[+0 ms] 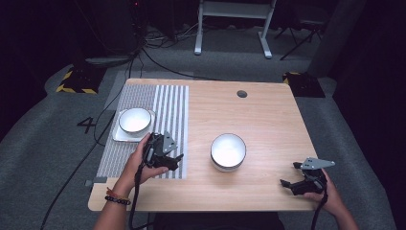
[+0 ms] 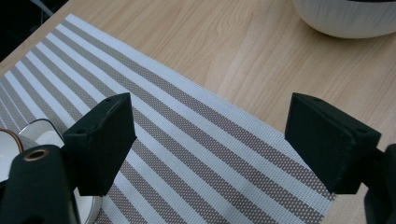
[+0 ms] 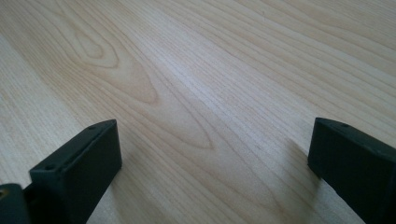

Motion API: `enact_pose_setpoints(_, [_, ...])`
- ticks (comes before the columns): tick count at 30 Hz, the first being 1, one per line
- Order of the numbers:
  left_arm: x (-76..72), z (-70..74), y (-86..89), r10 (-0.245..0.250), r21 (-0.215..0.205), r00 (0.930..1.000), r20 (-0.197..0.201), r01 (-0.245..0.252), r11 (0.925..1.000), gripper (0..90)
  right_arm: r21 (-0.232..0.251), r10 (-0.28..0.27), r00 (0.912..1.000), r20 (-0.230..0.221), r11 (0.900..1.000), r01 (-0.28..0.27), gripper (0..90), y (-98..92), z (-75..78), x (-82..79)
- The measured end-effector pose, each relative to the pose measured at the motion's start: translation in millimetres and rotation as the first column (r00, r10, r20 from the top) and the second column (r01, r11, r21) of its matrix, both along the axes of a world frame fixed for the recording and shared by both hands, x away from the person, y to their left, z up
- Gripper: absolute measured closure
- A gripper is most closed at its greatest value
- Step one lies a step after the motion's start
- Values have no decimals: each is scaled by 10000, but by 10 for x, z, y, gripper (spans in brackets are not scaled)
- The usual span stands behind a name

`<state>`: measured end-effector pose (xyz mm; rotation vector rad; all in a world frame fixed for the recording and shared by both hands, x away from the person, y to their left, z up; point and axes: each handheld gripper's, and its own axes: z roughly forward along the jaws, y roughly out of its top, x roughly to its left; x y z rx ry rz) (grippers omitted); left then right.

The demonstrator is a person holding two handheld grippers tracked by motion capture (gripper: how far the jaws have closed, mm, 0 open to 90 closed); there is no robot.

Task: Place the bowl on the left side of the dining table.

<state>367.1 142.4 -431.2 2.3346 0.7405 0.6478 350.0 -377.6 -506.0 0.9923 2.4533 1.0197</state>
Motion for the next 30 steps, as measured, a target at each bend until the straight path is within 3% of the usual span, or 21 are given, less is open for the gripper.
enact_pose_setpoints(3, [-6, -18, -21, -61, 26, 9999, 110, 61, 10000, 163, -3, 0, 10000, 1, 10000, 0, 28, 0, 0, 0])
enact_pose_setpoints(5, [-24, -40, -45, -76, -5, 9999, -87, 76, 10000, 163, -4, -2, 10000, 0, 10000, 2, 28, 0, 0, 0])
enact_pose_setpoints(9, [-53, -63, -77, -227, 104, 9997, -59, 228, 9997, 163, -2, 2, 10000, 2, 10000, -2, 28, 0, 0, 0])
enact_pose_setpoints(11, [-65, -86, -96, -209, -74, 9997, -142, 208, 9998, 163, -1, 2, 10000, 2, 10000, -2, 28, 0, 0, 0])
enact_pose_setpoints(12, [-69, -82, -97, -259, 175, 9996, -112, 261, 9995, 163, -2, 2, 10000, 2, 10000, -2, 28, 0, 0, 0])
enact_pose_setpoints(13, [-80, -104, -114, -213, 4, 9995, -211, 213, 9998, 163, -2, 1, 10000, 4, 10000, -1, 28, 0, 0, 0])
enact_pose_setpoints(17, [-103, -135, -131, -427, 303, 9988, -237, 434, 9986, 163, -3, 2, 10000, 5, 10000, -2, 28, 0, 0, 0])
enact_pose_setpoints(24, [-141, -250, -166, -519, 422, 9975, -484, 539, 9976, 163, -2, 1, 10000, 5, 10000, -1, 28, 0, 0, 0])
enact_pose_setpoints(25, [-150, -270, -173, -530, 608, 9974, -484, 559, 9966, 163, -2, 3, 10000, 5, 10000, -3, 28, 0, 0, 0])
enact_pose_setpoints(30, [-192, -355, -197, -605, 600, 9952, -765, 651, 9961, 163, -1, 0, 10000, 3, 10000, 0, 28, 0, 0, 0])
